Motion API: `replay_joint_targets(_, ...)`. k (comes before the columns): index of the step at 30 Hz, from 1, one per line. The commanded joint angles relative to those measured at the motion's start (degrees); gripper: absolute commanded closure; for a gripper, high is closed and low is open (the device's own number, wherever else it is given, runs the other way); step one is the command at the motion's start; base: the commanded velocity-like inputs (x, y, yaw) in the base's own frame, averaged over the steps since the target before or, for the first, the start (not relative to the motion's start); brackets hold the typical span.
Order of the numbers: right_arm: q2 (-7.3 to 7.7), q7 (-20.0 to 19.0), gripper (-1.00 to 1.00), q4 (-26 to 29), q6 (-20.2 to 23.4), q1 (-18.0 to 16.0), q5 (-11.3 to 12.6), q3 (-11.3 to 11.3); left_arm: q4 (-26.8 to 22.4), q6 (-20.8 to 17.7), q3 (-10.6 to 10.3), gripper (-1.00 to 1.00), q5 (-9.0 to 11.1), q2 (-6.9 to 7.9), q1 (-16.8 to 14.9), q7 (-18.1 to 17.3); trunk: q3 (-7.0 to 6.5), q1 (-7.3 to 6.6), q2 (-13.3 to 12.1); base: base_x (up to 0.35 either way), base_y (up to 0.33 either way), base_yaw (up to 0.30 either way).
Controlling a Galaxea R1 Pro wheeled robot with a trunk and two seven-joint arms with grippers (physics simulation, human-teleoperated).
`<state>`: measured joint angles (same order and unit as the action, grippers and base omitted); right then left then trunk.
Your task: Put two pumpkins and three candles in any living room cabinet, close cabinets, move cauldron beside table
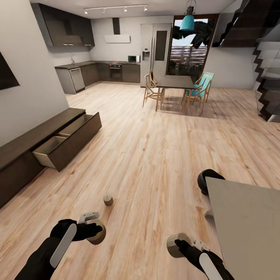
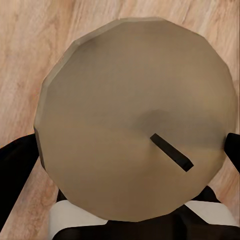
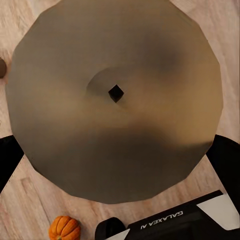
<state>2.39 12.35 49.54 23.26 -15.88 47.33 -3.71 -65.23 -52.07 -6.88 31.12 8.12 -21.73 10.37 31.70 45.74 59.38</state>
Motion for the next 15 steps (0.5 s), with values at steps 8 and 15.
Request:
replay_joint_targets(8, 0.07, 0.6, 1.00, 0.1, 0.0, 0.0, 0.7, -0.2, -0.1, -0.1, -0.2, 1.00, 0.6, 0.06, 0.0, 0.6, 0.05, 0.03, 0.0, 0.236, -0.010, 0.000)
replay_joint_targets(15, 0.07, 0.6, 1.00, 0.1, 0.0, 0.0, 0.7, -0.2, -0.1, -0.1, -0.2, 1.00, 0.6, 0.06, 0.0, 0.6, 0.05, 0.03, 0.0, 0.236, 0.000, 0.000)
